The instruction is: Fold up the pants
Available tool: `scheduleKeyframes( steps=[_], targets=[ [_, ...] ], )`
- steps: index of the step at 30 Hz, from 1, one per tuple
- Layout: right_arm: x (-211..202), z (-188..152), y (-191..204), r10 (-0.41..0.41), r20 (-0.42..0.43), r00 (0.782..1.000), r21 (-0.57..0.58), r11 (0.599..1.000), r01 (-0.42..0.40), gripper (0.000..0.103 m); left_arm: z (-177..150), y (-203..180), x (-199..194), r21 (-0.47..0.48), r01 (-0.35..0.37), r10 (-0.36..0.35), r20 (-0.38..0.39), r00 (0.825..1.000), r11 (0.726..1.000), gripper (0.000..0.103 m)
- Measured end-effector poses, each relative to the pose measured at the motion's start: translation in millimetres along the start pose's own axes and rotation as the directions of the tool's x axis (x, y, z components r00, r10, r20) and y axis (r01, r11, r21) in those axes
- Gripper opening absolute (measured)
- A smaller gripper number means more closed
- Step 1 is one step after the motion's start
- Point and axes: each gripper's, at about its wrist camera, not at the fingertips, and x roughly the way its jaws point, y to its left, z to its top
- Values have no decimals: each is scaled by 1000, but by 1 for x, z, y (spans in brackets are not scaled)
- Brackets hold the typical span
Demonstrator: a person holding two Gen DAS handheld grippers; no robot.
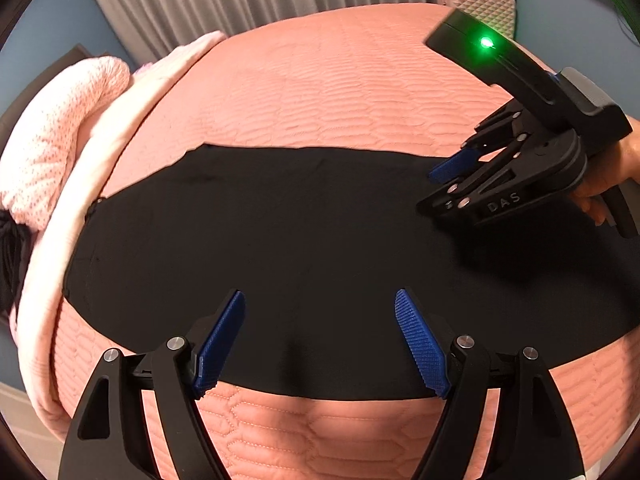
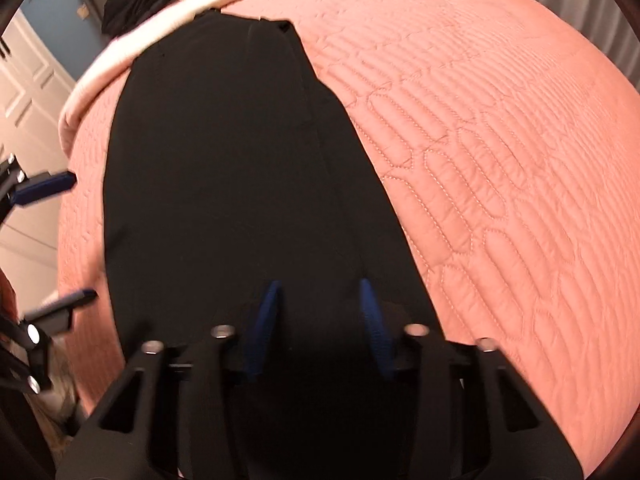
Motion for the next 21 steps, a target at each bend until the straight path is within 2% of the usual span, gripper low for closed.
scheduleKeyframes(
  steps=[1,3,6,9,10,11,12,14,17,19,21],
  targets=[
    [-2,0,-2,-7,-2,1000,-3,1000,7,10,-1,4,2,-8,3,-3,-1,1000,1000,75],
    [-7,-2,0,-20,4,1000,-29,999,20,5,-4,9,5,-21,5,-5,-2,1000,1000,75],
    [-18,0,7,-87,35,996,-78,993,89,4,-6,19,12,-45,13,-14,-7,1000,999,75],
    [-29,-5,-10,-147,131,980,25,989,145,4,-6,25,15,-52,9,-9,-7,1000,999,75],
    [-28,-7,-17,-166,137,977,52,986,160,4,-6,27,16,-56,10,-10,-6,1000,998,75],
    [-15,-12,-25,-120,79,990,66,991,115,4,-6,28,17,-58,9,-10,-10,1000,998,75],
    [-10,-14,-26,-109,56,992,67,992,105,5,-6,29,18,-59,7,-8,-13,1000,998,75],
    [-21,-13,-27,-119,84,989,79,990,112,8,-5,31,17,-55,3,-4,-8,1000,999,75],
    [-48,-5,-21,-92,161,983,93,993,78,12,-6,36,15,-48,-1,2,12,1000,999,76],
    [-59,-6,-12,-92,167,982,81,994,80,30,-8,40,17,-38,-9,9,13,1000,999,76],
    [-66,-19,1,-92,171,981,82,994,79,30,-12,49,21,-14,-30,30,8,1000,999,76]
  ],
)
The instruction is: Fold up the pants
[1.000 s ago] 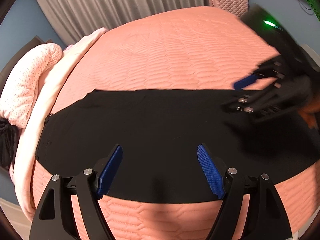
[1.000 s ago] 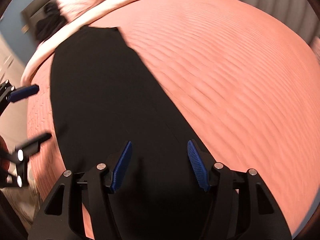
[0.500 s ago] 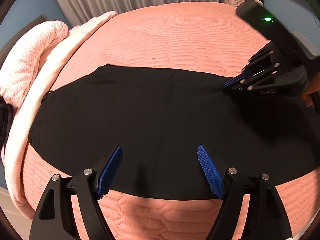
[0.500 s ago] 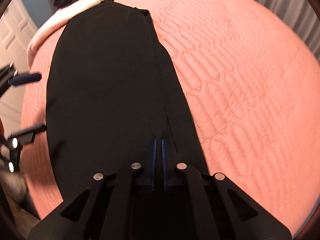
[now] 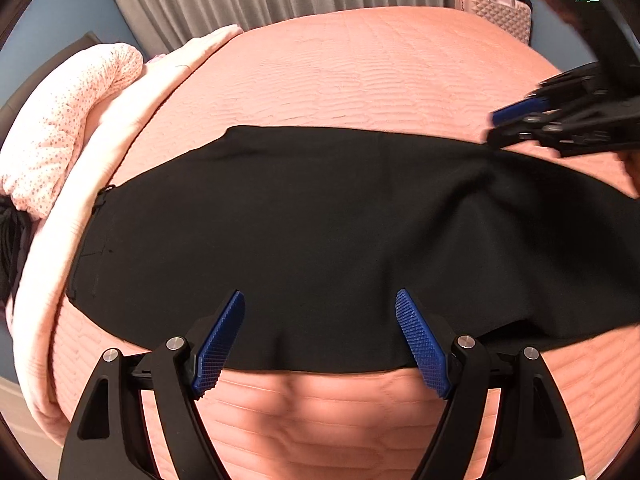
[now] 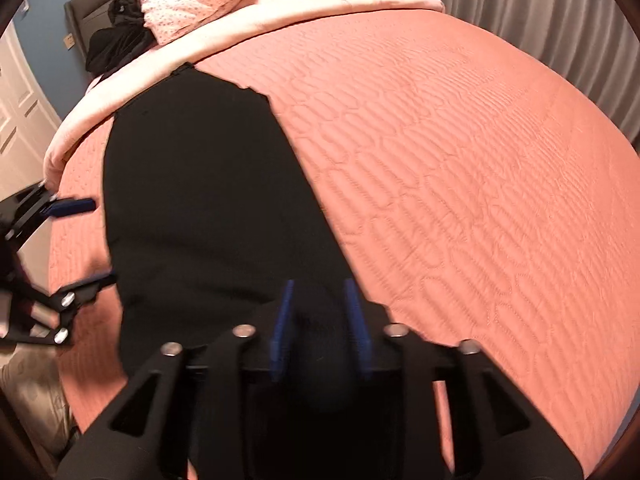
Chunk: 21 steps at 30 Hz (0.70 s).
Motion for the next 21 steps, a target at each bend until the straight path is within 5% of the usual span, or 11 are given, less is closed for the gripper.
scheduleKeyframes(
  steps=[4,7,12,18,20,21],
  targets=[
    [-17,-35,50,64,19,998,8,998,-65,31,-21,40,15,12,-86,86,-34,996,996,76],
    [-5,-22,101,67,7,998,-77,995,-66,31,-43,88,18,-74,-137,131,-79,988,988,76],
    [53,88,182,201,32,979,-121,973,-196,31,-71,140,-9,-211,-155,144,-67,987,965,76],
    [160,221,290,282,-65,957,-246,925,-290,30,-103,147,-43,-233,-19,18,-5,1000,972,76],
    [193,248,323,232,-93,968,-302,920,-249,35,-113,141,-47,-187,9,-8,10,1000,982,76],
    [204,250,336,202,-100,974,-319,921,-223,52,-117,136,-49,-173,14,-12,14,1000,985,76]
  ],
)
